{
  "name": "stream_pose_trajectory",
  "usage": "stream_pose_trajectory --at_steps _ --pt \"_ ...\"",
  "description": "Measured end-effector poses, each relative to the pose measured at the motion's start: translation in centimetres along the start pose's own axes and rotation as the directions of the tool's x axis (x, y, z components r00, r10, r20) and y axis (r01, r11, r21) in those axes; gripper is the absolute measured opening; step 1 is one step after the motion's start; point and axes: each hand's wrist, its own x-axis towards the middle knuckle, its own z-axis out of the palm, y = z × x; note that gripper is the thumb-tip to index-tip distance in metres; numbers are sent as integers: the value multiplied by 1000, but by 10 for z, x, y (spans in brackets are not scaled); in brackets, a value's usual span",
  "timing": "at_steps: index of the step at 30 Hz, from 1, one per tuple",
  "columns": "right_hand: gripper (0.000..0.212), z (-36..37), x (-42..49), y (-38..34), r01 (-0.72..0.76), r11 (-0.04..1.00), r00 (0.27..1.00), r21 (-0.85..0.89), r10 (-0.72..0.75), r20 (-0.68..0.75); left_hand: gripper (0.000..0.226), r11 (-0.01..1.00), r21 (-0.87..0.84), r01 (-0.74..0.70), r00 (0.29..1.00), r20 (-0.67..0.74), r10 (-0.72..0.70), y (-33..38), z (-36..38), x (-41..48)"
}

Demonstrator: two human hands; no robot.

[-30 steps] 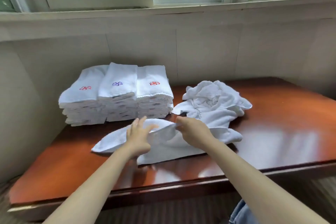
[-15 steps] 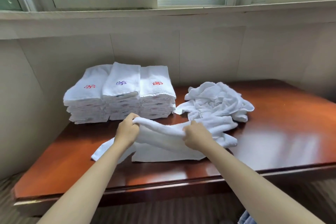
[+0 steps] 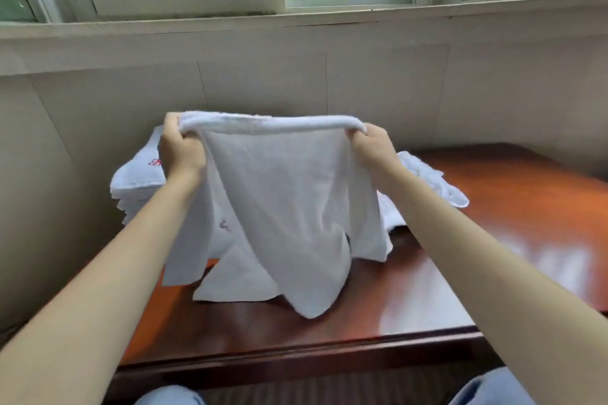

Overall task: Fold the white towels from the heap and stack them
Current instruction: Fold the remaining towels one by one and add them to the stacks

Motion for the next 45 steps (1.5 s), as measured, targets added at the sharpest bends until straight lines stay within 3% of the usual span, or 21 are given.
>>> stream_pose_trajectory --at_steps 2,3,5,6,7,8,9,10,11,12,14,18,27,31,34,36,38,39,41,42,45 --pt "31 9 -2 -14 -101 962 984 252 60 167 16 997 -67 -33 998 46 36 5 0 2" --pt "30 15 -5 -10 -124 958 968 260 59 246 20 997 -65 -30 993 109 37 3 2 -3" --pt "28 26 -14 14 -111 988 938 110 68 339 24 998 -40 -39 950 308 50 -11 9 -30" --pt "28 31 -20 31 -99 995 927 -7 94 363 28 997 -28 -69 887 456 75 -16 10 -48" --pt "30 34 -25 52 -83 988 912 -133 129 389 42 993 -45 -107 767 631 111 -20 11 -68" --pt "34 35 -29 76 -59 957 888 -285 180 422 54 988 -61 -139 579 804 131 -27 15 -85" --pt "38 34 -34 100 -20 887 854 -461 255 453 61 984 -47 -174 377 919 111 -36 21 -102" --pt "46 31 -38 124 12 782 818 -623 351 456 62 980 36 -197 246 969 14 -44 27 -120" --pt "56 26 -41 147 32 660 799 -751 434 416 61 958 170 -231 231 966 -116 -53 34 -133" --pt "62 19 -43 167 41 560 799 -827 478 364 55 905 309 -293 299 929 -220 -60 44 -143" --pt "60 1 -43 198 16 477 829 -879 485 278 37 756 451 -474 416 872 -260 -67 67 -153" --pt "51 -25 -27 233 -92 453 856 -887 490 161 32 666 441 -602 419 884 -206 -70 106 -159" --pt "50 -63 60 278 -182 467 867 -865 492 83 19 680 516 -520 653 754 -73 -80 192 -183" --pt "55 -94 107 292 -196 386 844 -901 535 46 12 729 489 -479 686 727 -36 -89 212 -181" --pt "55 -94 122 280 -291 254 805 -922 586 -92 14 733 485 -477 681 732 -41 -93 216 -178" --pt "48 -75 106 261 -261 191 855 -946 501 -134 16 729 480 -488 674 738 -35 -92 215 -178" --pt "33 -48 78 249 -121 348 964 -930 264 -27 16 735 469 -489 668 743 -29 -89 213 -178" --pt "31 -33 58 239 -49 517 986 -855 163 42 16 739 461 -490 657 753 -33 -86 210 -177" --pt "41 -8 19 212 -40 841 977 -540 145 155 20 755 441 -485 641 767 -36 -81 201 -178" --pt "43 3 5 201 -60 906 965 -419 160 207 23 789 424 -446 647 761 -43 -78 194 -177" --pt "35 15 -14 171 -44 935 945 -352 153 290 23 894 385 -228 725 680 -108 -70 165 -169"
